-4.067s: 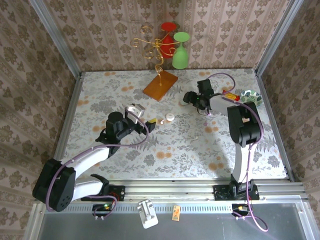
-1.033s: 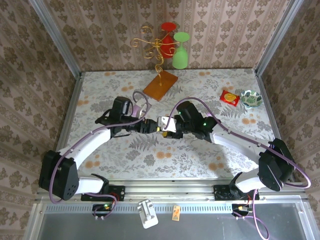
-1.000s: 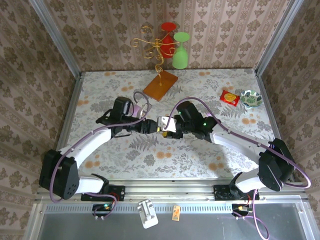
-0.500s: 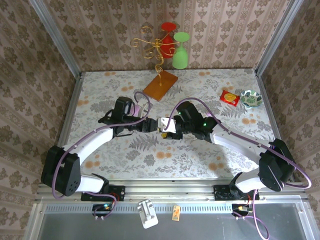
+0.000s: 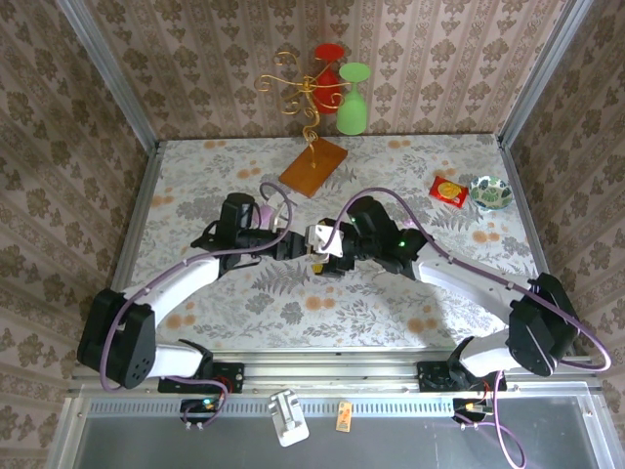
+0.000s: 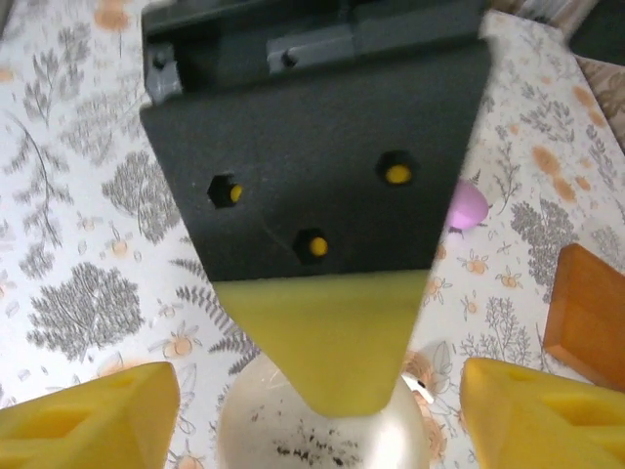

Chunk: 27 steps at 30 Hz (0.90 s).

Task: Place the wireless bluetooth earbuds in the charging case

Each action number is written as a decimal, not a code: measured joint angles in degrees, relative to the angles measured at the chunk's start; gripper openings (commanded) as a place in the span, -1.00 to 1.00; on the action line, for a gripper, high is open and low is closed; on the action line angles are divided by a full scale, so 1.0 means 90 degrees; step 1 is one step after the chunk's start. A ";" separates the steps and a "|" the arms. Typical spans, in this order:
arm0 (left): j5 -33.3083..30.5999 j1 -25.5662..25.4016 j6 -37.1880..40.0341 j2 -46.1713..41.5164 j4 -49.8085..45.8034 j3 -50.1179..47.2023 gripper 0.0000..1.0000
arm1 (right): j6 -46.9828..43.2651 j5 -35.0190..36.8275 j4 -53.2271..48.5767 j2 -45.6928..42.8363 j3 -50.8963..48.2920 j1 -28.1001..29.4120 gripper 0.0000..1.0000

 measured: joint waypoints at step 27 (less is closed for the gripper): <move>-0.1292 0.0194 -0.2108 -0.0100 0.6037 -0.1044 -0.60 | 0.9653 -0.1392 0.8646 0.0512 -0.2067 -0.1217 0.30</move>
